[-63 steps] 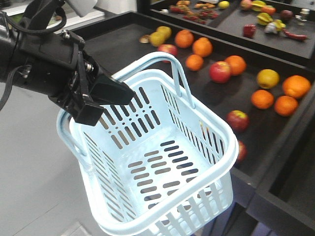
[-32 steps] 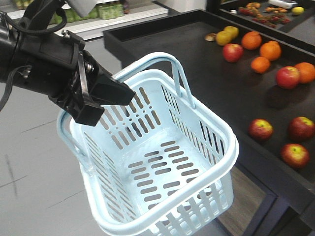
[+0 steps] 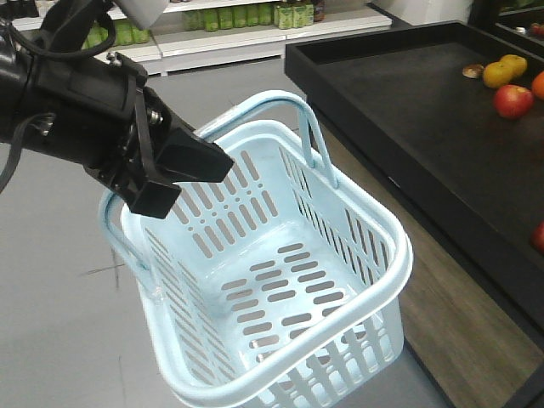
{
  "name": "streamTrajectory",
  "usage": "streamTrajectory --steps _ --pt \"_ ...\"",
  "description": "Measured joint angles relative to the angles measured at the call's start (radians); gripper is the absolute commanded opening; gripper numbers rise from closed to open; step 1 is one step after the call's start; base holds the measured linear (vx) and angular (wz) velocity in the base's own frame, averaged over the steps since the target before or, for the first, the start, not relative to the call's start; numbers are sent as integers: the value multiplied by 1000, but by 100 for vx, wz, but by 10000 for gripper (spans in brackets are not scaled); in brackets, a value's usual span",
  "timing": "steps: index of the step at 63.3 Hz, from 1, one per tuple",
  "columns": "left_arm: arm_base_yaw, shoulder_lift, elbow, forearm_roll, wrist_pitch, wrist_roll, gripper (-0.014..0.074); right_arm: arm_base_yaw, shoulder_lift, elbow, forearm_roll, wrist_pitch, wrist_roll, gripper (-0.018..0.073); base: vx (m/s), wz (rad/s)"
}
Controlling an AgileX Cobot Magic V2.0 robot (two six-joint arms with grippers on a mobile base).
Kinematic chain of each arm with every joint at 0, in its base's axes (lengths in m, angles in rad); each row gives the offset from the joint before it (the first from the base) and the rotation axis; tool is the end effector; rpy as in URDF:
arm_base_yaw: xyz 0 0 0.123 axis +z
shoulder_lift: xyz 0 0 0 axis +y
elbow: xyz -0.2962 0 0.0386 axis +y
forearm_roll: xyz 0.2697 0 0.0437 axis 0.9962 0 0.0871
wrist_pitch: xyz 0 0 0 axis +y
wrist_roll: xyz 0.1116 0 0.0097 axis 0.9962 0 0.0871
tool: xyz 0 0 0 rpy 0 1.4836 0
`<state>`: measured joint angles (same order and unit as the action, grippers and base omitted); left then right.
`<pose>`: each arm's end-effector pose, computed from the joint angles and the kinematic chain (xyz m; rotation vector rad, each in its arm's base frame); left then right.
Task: Pick three apples into basket with both arms
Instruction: 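Hold the basket up with the left gripper while the base backs away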
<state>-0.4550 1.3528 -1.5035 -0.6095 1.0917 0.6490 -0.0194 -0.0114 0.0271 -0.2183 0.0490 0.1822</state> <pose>0.2472 -0.1843 0.4372 1.1273 2.0077 -0.6801 0.0857 -0.0029 0.2003 -0.0043 1.5474 -0.0520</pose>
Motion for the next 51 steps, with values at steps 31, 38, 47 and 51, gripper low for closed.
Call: streamTrajectory --steps 31,38,47,51 --pt "0 0 0 0 0 0 -6 0 0 0 0 0 0 -5 -11 45" --pt "0 0 0 0 1 0 -6 0 0 0 0 0 0 -5 -6 44" --pt "0 0 0 0 5 0 -6 0 0 0 0 0 0 -5 -2 43" --pt "0 0 0 0 5 0 -6 0 0 0 0 0 0 -5 1 41"
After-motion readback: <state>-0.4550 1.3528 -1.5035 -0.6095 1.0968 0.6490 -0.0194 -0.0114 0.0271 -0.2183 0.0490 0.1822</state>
